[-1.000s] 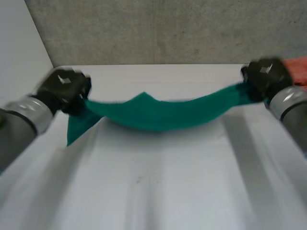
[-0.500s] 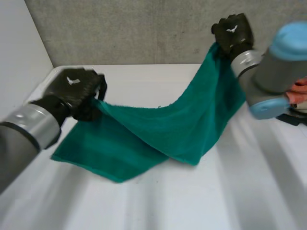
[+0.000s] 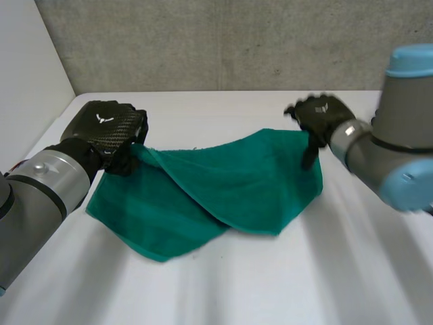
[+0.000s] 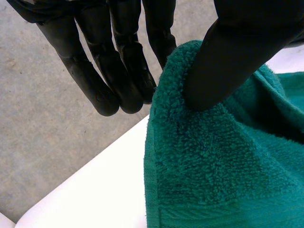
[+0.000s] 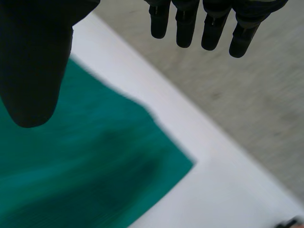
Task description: Fold the laundry.
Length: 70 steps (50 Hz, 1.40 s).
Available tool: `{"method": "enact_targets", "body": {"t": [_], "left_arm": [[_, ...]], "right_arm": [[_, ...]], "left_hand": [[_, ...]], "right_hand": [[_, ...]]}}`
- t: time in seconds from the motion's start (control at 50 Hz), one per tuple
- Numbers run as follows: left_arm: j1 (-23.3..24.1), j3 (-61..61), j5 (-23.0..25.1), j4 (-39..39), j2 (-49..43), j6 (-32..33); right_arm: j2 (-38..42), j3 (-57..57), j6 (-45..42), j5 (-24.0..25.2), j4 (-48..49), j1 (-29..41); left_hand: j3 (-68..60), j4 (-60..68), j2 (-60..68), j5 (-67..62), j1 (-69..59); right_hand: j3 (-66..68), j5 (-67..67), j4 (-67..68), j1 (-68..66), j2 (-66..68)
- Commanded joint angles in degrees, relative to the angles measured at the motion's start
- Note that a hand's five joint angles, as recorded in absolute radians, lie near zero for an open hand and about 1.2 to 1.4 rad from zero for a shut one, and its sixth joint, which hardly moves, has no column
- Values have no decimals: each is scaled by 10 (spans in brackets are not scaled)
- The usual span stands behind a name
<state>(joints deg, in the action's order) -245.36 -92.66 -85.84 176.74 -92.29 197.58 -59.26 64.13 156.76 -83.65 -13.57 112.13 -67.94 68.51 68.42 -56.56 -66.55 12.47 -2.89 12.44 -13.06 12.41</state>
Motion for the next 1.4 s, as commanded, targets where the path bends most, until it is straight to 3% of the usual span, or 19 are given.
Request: {"method": "enact_targets", "body": {"t": [0.02, 0.16, 0.26, 0.34, 0.38, 0.4, 0.42, 0.5, 0.56, 0.68, 0.82, 0.88, 0.96, 1.04, 1.12, 1.2, 1.24, 1.28, 1.4], "left_arm": [[2, 2, 0, 0, -2, 0], [2, 3, 0, 0, 0, 0], [0, 4, -2, 0, 6, 0], [-2, 4, -2, 0, 12, 0], [-3, 3, -2, 0, 18, 0], [-4, 3, -2, 0, 20, -1], [-5, 2, -2, -1, 22, -1], [-8, 0, -2, -7, 28, 3], [-14, -1, 1, -17, 26, 5], [-35, 14, 0, -62, -51, 92], [-29, 81, -13, -93, -185, 168], [-22, 125, -27, -89, -228, 178], [-20, 228, -64, -74, -280, 187], [-21, 353, -88, -54, -272, 184], [-17, 458, -115, 10, -216, 163], [-7, 461, -147, 97, -169, 138], [-4, 449, -153, 132, -156, 135], [-6, 414, -153, 169, -141, 139], [-19, 306, -144, 176, -130, 148]], "right_arm": [[-80, 216, 85, 66, 19, 4], [-51, 287, 108, 55, 121, 42], [-3, 290, 107, 17, 185, 77], [21, 276, 106, -27, 225, 91], [29, 266, 99, -53, 250, 91], [30, 263, 95, -61, 256, 90], [30, 261, 89, -68, 260, 88], [-8, 269, 46, -92, 264, 77], [-89, 287, -7, -80, 267, 53], [-170, 270, -219, -28, 103, 0], [-106, 188, -258, -7, -91, -30], [-74, 146, -262, -9, -98, -29], [-17, 61, -269, -19, -60, -18], [25, -76, -288, -43, 17, -16], [31, -206, -275, -57, 198, -16], [8, -210, -221, -46, 387, -19], [-5, -197, -204, -40, 433, -20], [-17, -177, -186, -26, 457, -24], [-21, -124, -160, -9, 433, -30]], "left_hand": [[-121, 115, 116, -134, -134], [-121, 115, 116, -134, -134], [-121, 115, 116, -134, -134], [-121, 115, 116, -134, -134], [-121, 115, 116, -134, -134], [-121, 115, 116, -134, -134], [-121, 115, 116, -134, -134], [-121, 115, 116, -134, -134], [-121, 115, 116, -134, -134], [-121, 115, 116, -134, -134], [-121, 115, 116, -134, -134], [-121, 115, 116, -134, -134], [-121, 115, 116, -134, -134], [-121, 115, 116, -134, -134], [-121, 115, 116, -134, -134], [-121, 115, 116, -134, -134], [-121, 115, 116, -134, -134], [-121, 115, 116, -134, -134], [-121, 115, 116, -134, -134]], "right_hand": [[81, -77, 81, -75, 82], [154, -149, 154, -148, 154], [160, -156, 161, -154, 161], [316, -312, 317, -310, 317], [585, -581, 585, -579, 585], [674, -670, 675, -668, 675], [675, -671, 676, -669, 676], [675, -671, 676, -669, 676], [675, -671, 676, -669, 676], [675, -671, 676, -669, 676], [675, -671, 676, -669, 676], [675, -671, 676, -669, 676], [675, -671, 676, -669, 676], [675, -671, 676, -669, 676], [675, -671, 676, -669, 676], [675, -671, 676, -669, 676], [675, -671, 676, -669, 676], [675, -671, 676, -669, 676], [675, -671, 676, -669, 676]]}}
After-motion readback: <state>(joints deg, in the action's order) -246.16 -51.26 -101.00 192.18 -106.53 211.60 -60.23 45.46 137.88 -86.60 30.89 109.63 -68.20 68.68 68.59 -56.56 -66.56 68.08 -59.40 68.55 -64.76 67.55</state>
